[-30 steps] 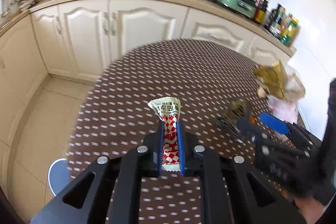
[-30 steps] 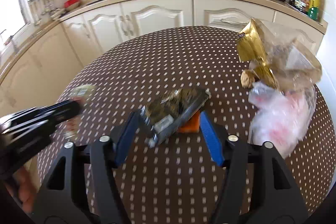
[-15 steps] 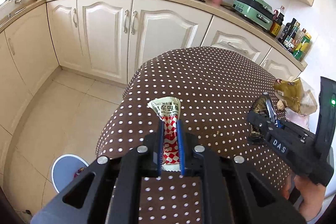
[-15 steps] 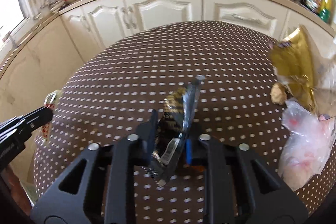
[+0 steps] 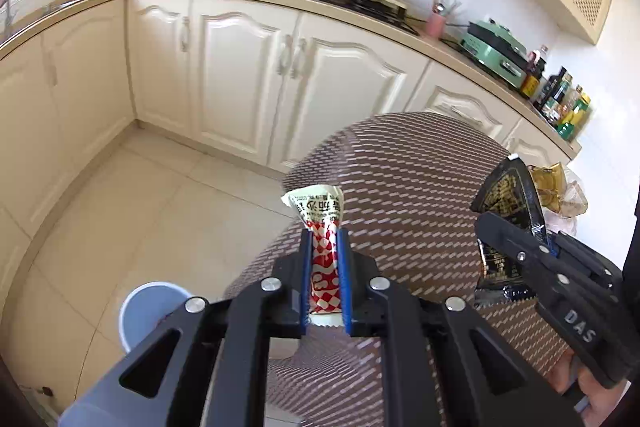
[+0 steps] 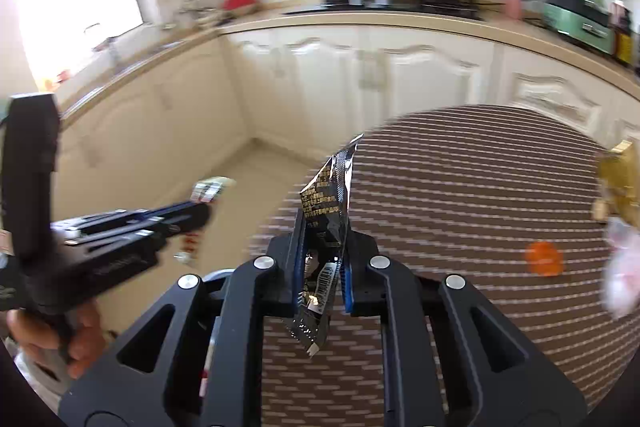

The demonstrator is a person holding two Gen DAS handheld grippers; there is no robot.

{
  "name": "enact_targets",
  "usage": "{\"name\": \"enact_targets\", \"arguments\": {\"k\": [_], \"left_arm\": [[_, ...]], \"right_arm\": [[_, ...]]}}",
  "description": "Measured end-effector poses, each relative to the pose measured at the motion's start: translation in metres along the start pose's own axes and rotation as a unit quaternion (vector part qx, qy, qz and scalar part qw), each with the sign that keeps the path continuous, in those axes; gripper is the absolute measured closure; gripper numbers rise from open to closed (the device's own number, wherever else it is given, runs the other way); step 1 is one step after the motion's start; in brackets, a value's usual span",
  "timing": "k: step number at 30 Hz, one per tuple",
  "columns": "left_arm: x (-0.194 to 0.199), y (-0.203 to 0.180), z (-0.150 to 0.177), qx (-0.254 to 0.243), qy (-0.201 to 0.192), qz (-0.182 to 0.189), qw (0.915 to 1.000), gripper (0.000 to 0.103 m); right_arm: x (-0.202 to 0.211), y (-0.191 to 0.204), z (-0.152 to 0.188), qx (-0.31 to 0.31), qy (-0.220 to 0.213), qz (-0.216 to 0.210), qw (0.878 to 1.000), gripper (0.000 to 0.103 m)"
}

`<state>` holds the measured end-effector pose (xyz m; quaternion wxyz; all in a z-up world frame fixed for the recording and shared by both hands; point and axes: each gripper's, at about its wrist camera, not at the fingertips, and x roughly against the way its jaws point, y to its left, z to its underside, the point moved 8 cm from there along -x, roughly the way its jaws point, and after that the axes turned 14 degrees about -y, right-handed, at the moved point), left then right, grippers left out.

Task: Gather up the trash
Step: 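Carry both wrappers over the blue bin and open the left tool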

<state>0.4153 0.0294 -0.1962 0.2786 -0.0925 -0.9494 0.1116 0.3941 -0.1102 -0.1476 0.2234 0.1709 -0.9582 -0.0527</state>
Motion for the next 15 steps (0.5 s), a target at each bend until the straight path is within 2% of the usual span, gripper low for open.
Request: {"name": "enact_targets", "arguments": {"k": [5,8,10,15], "left_arm": [[0.025,0.067,0.018,0.022,0.003,-0.028,0.9994,0.092],[0.034,0.111,0.037,0.039,0.012,-0.049,0.9980,0.092],[0.035,0.141,0.055,0.053,0.025,-0.064,0.9962,0.092],[0.023,0.211,0.109,0.094,0.072,-0.099,0.9880,0.092]], "right_arm": [[-0.022,0.081,0.017,0.020,0.021,-0.062,0.998,0.088],[-0.045,0.127,0.042,0.023,0.049,-0.093,0.994,0.088],[-0.065,0.159,0.065,0.028,0.075,-0.109,0.991,0.088],[-0.111,0.208,0.130,0.030,0.138,-0.131,0.981,0.088]]}}
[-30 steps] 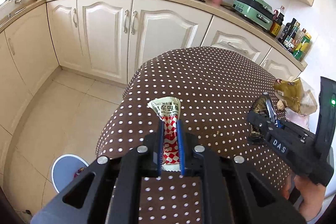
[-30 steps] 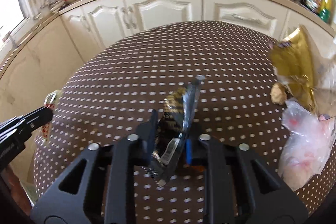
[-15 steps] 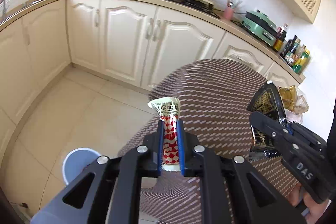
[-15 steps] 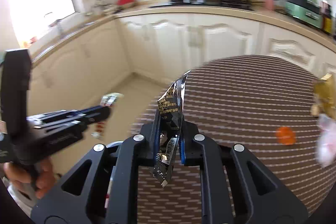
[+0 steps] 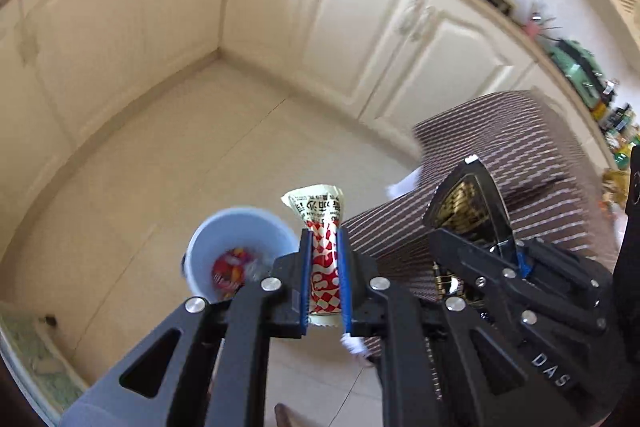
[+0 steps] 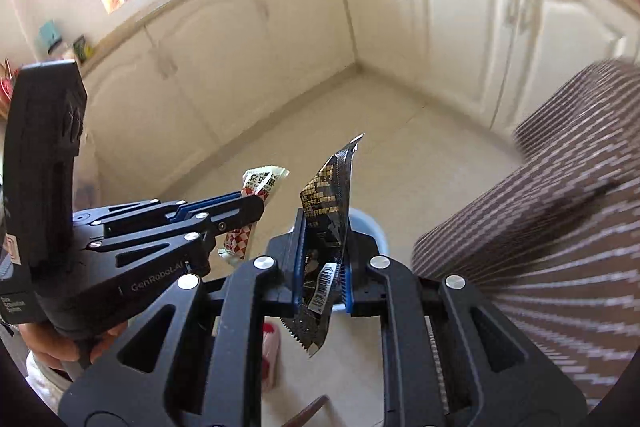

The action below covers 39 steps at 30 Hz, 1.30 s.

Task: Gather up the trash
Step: 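Carry both wrappers over the blue bin and open the left tool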

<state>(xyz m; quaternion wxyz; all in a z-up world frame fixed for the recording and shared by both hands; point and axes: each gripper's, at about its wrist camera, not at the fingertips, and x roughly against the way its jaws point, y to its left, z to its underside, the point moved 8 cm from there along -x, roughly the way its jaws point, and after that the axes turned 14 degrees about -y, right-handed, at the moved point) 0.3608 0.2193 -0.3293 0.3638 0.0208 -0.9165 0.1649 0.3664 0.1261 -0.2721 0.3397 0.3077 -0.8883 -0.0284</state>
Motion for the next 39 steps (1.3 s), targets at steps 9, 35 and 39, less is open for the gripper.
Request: {"name": "enact_targets", "arguments": {"k": [9,35,39], "left_arm": [[-0.079,0.084,0.053,0.057,0.088,-0.039,0.9937,0.092],[-0.147,0.132,0.092,0.086,0.143,-0.094,0.9816,0.053],[-0.146,0.134,0.092,0.082,0.147,-0.096,0.9811,0.053]], "right_arm": [[-0.115,-0.004,0.067,-0.031,0.105,-0.002,0.994,0.088],[-0.207,-0.020,0.122,-0.060,0.158,0.017,0.986,0.088],[-0.209,-0.022,0.124,-0.064,0.158,0.020,0.985,0.088]]}}
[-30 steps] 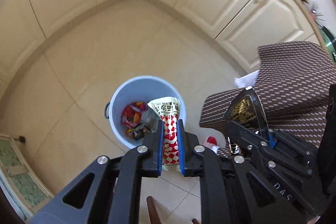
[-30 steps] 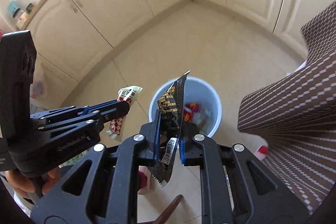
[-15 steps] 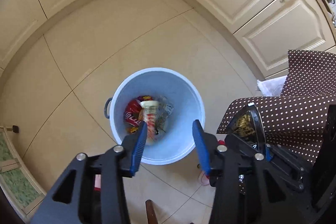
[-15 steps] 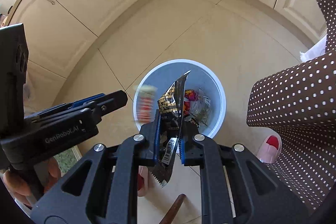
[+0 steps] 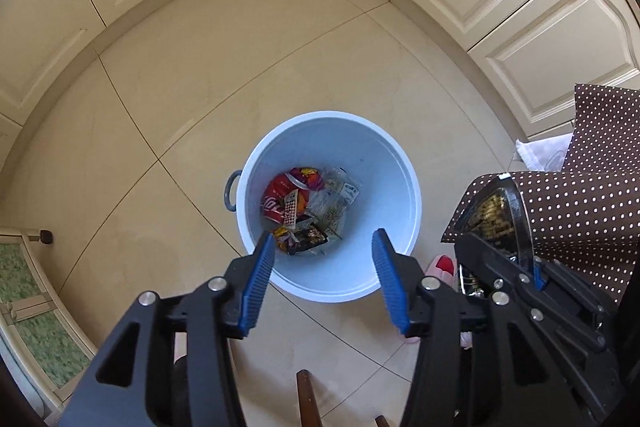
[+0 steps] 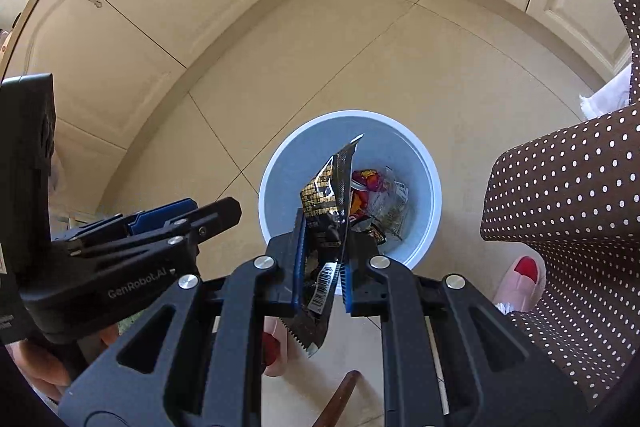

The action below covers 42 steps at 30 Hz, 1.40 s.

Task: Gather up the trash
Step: 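Carry both wrappers over the blue bin and open the left tool, then open the right tool to drop the black wrapper into the blue bin, then move both open tools back toward the remaining trash on the table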

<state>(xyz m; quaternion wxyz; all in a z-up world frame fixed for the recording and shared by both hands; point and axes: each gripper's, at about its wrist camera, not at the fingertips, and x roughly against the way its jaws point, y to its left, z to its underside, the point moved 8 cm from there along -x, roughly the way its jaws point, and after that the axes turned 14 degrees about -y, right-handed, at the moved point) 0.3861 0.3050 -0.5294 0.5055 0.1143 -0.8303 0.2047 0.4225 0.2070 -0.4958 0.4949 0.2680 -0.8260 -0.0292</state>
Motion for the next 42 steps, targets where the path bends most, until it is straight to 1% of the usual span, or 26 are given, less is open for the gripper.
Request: {"name": "enact_targets", "arguments": {"k": [8,15,21,26,28,31,32,33,34,36,37,38,40,41,42], "left_arm": [[-0.001,0.002,-0.001,0.004,-0.001,-0.003,1.0000,0.053],[0.000,0.000,-0.002,0.000,0.000,-0.001,1.0000,0.053],[0.001,0.000,-0.001,-0.002,-0.001,-0.002,1.0000,0.053],[0.008,-0.003,-0.002,-0.010,-0.011,-0.003,0.9999,0.053],[0.015,-0.005,-0.001,-0.014,-0.019,-0.008,0.9997,0.053],[0.037,-0.010,0.002,-0.015,-0.040,-0.003,0.9991,0.053],[0.045,-0.014,0.002,-0.014,-0.048,-0.001,0.9987,0.053],[0.055,-0.016,0.001,-0.014,-0.059,0.000,0.9982,0.053],[0.070,-0.020,-0.003,-0.018,-0.077,-0.004,0.9969,0.053],[0.097,-0.030,-0.009,-0.035,-0.110,-0.009,0.9933,0.053],[0.114,-0.037,-0.012,-0.040,-0.128,-0.006,0.9910,0.053],[0.131,-0.045,-0.014,-0.043,-0.142,0.000,0.9889,0.053],[0.164,-0.065,-0.018,-0.053,-0.170,0.016,0.9838,0.053],[0.180,-0.076,-0.019,-0.061,-0.184,0.023,0.9808,0.050],[0.195,-0.088,-0.019,-0.071,-0.197,0.028,0.9775,0.048]], "right_arm": [[-0.003,0.001,-0.004,-0.002,-0.006,0.001,1.000,0.085],[-0.004,0.005,-0.007,-0.002,-0.009,0.003,1.000,0.085],[0.003,0.002,-0.006,-0.001,-0.010,0.004,1.000,0.085],[0.018,0.002,-0.007,0.001,-0.014,0.007,1.000,0.085],[0.031,0.002,-0.009,0.004,-0.020,0.007,1.000,0.085],[0.058,0.005,-0.014,0.010,-0.035,0.006,0.999,0.085],[0.066,0.006,-0.015,0.013,-0.041,0.007,0.999,0.085],[0.083,0.008,-0.019,0.019,-0.054,0.007,0.998,0.085],[0.094,0.010,-0.024,0.023,-0.064,0.008,0.998,0.085],[0.124,0.014,-0.031,0.032,-0.088,0.007,0.996,0.085],[0.143,0.016,-0.035,0.036,-0.102,0.006,0.994,0.085],[0.157,0.016,-0.037,0.039,-0.113,0.005,0.993,0.085],[0.201,0.015,-0.044,0.048,-0.148,0.009,0.988,0.085],[0.216,0.015,-0.046,0.050,-0.161,0.011,0.986,0.085],[0.241,0.012,-0.049,0.053,-0.181,0.014,0.982,0.085]]}}
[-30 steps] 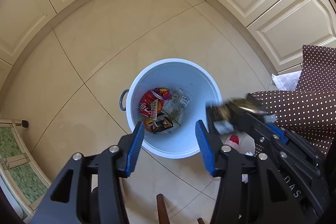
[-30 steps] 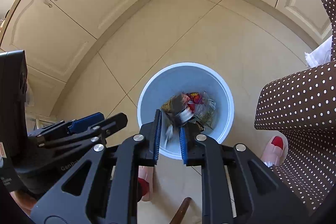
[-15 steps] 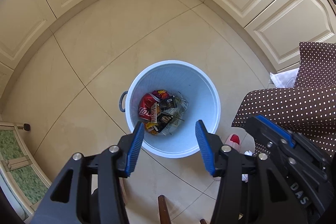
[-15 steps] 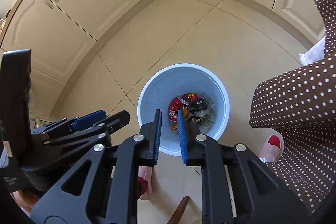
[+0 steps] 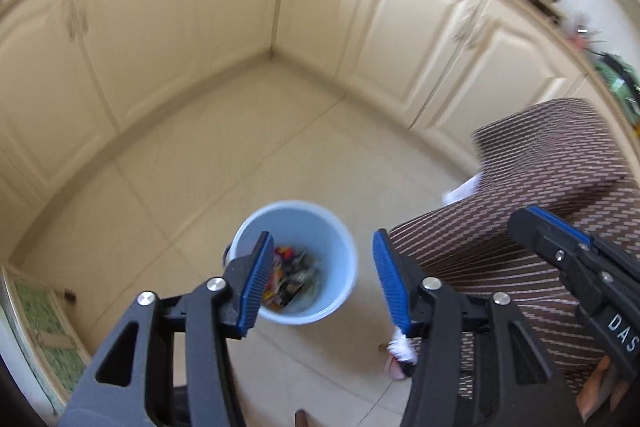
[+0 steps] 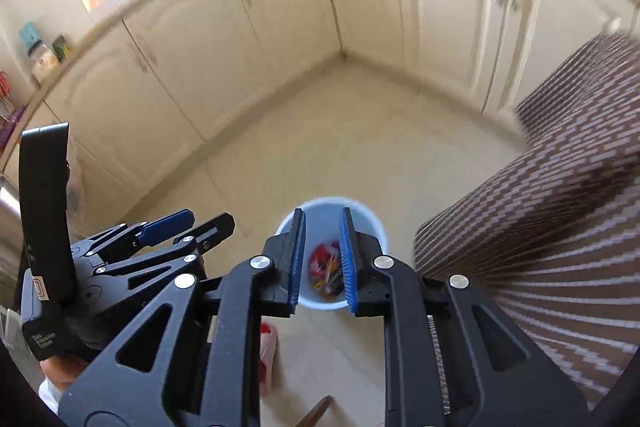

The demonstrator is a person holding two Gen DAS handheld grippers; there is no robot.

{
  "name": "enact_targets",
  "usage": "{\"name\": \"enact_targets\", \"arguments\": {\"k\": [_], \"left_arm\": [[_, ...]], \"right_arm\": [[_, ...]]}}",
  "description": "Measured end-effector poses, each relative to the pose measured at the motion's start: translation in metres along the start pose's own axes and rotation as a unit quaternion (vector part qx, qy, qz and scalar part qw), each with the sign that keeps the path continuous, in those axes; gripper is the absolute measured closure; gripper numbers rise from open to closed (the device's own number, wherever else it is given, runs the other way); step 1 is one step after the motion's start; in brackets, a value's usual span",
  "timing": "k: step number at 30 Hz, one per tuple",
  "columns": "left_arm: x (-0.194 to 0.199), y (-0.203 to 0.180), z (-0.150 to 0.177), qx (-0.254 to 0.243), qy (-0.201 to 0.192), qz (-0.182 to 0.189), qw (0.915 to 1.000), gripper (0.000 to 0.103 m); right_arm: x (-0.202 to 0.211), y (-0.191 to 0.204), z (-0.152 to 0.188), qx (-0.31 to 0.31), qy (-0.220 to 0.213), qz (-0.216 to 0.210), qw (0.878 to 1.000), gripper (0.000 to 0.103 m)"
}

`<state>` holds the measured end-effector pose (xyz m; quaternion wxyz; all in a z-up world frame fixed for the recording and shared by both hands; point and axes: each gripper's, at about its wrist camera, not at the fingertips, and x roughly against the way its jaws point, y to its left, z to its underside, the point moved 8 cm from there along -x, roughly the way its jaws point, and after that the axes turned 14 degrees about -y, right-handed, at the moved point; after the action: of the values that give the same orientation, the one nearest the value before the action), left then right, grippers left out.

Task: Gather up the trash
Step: 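Move both open tools back toward the remaining trash on the table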

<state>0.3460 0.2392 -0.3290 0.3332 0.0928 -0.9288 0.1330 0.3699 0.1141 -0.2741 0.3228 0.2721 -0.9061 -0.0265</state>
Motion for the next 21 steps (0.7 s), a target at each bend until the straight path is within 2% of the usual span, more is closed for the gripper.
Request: {"name": "enact_targets", "arguments": {"k": [4,6,8,10,16,21], "left_arm": [[0.058,-0.065,-0.034,-0.039,-0.060,0.049,0.9962,0.041],[0.081,-0.106,-0.041,-0.063,-0.074,0.085,0.9916,0.039],[0.096,-0.146,-0.042,-0.084,-0.074,0.114,0.9872,0.039],[0.107,-0.184,-0.040,-0.104,-0.070,0.141,0.9820,0.039],[0.124,-0.306,-0.021,-0.164,-0.054,0.205,0.9634,0.038],[0.115,-0.393,0.000,-0.214,-0.026,0.240,0.9465,0.038]], "right_arm": [[0.084,-0.023,-0.031,0.010,-0.069,0.025,0.997,0.084],[0.122,-0.040,-0.040,0.010,-0.096,0.046,0.994,0.077],[0.163,-0.066,-0.046,0.003,-0.125,0.070,0.990,0.070],[0.198,-0.096,-0.049,-0.004,-0.145,0.101,0.984,0.059],[0.289,-0.197,-0.038,-0.040,-0.187,0.186,0.964,0.056],[0.340,-0.283,-0.020,-0.085,-0.202,0.254,0.942,0.046]]}}
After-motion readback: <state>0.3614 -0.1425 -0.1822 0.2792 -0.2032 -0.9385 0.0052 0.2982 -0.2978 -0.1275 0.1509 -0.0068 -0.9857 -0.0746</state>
